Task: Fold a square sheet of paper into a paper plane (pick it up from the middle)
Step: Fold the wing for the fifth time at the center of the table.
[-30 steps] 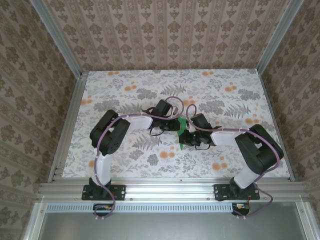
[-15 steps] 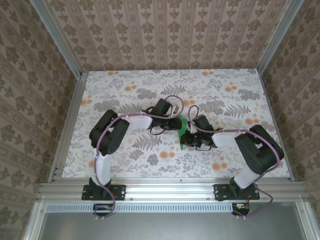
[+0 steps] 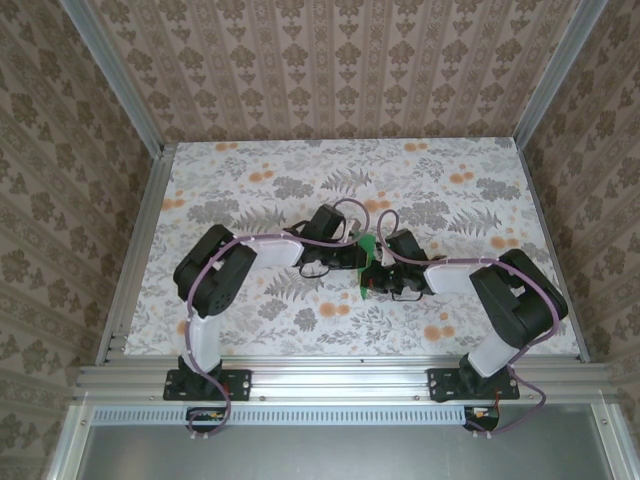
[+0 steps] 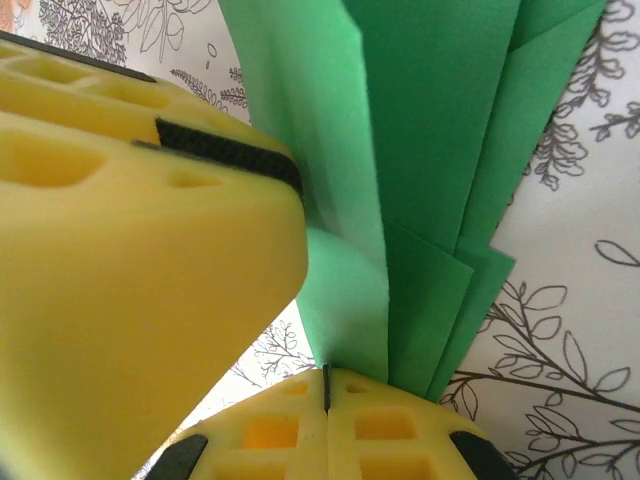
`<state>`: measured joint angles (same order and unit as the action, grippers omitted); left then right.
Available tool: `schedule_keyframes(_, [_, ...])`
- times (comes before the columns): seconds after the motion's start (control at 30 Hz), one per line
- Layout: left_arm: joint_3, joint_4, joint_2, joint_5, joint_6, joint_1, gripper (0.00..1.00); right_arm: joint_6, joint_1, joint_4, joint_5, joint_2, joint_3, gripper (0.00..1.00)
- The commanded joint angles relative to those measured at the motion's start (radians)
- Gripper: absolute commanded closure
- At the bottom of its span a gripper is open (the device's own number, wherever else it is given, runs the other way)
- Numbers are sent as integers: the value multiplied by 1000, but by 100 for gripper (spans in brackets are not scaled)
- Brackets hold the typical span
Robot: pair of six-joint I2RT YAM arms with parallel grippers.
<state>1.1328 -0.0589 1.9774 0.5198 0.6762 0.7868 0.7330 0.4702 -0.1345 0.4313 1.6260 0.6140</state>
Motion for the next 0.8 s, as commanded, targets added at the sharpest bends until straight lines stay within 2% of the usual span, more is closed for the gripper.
schedule_keyframes(0.0, [20,44,38,-8,-30,-2,81,-9,-10,157,-63,46,-13,96])
schedule_keyframes(0.5, [124,94,115,-68,-33,-56,81,-84,-8,345,-63,51,-26,97])
schedule_keyframes(0.77, [204,143,181,-86,-56,-89,81,-78,-3,348,-43,43,-54,97])
